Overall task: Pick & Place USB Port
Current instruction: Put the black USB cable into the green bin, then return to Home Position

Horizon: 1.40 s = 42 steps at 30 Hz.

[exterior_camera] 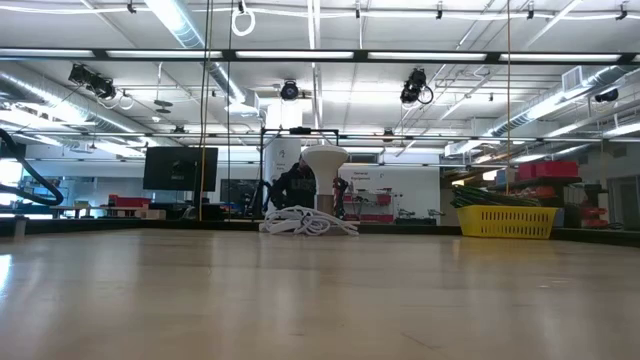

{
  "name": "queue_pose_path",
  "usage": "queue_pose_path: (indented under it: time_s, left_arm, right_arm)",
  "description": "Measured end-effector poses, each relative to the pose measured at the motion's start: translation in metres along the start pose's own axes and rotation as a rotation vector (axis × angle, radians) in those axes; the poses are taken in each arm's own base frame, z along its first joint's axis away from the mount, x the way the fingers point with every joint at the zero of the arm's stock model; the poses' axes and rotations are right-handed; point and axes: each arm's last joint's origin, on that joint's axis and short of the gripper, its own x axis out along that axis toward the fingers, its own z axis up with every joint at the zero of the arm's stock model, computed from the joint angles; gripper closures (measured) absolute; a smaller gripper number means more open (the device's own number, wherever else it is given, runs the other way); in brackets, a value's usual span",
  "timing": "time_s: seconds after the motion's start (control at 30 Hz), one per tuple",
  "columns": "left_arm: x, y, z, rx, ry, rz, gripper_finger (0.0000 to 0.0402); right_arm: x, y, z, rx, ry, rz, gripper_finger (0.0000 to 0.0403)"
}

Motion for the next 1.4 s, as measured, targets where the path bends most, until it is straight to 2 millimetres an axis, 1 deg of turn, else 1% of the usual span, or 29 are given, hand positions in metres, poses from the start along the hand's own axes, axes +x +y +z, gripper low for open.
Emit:
queue_pose_path:
  time_s: [0.33, 0.7, 1.0, 1.1, 1.4]
  left_arm:
    - [0.000, 0.000, 0.000, -0.001, 0.000, 0.000, 0.0358]
    - [0.002, -0.001, 0.007, -0.043, -0.017, 0.001, 0.0358]
    - [0.002, -0.001, 0.007, -0.047, -0.015, 0.001, 0.0356]
    - [0.002, -0.001, 0.009, -0.052, -0.018, 0.002, 0.0345]
    - [0.003, -0.001, 0.011, -0.055, -0.020, 0.003, 0.0288]
  right_arm:
    - [0.000, 0.000, 0.000, 0.000, 0.000, 0.000, 0.0298]
    - [0.000, 0.000, 0.000, 0.000, 0.000, 0.000, 0.0298]
    - [0.000, 0.000, 0.000, 0.000, 0.000, 0.000, 0.0298]
    - [0.000, 0.000, 0.000, 0.000, 0.000, 0.000, 0.0298]
    - [0.000, 0.000, 0.000, 0.000, 0.000, 0.001, 0.0298]
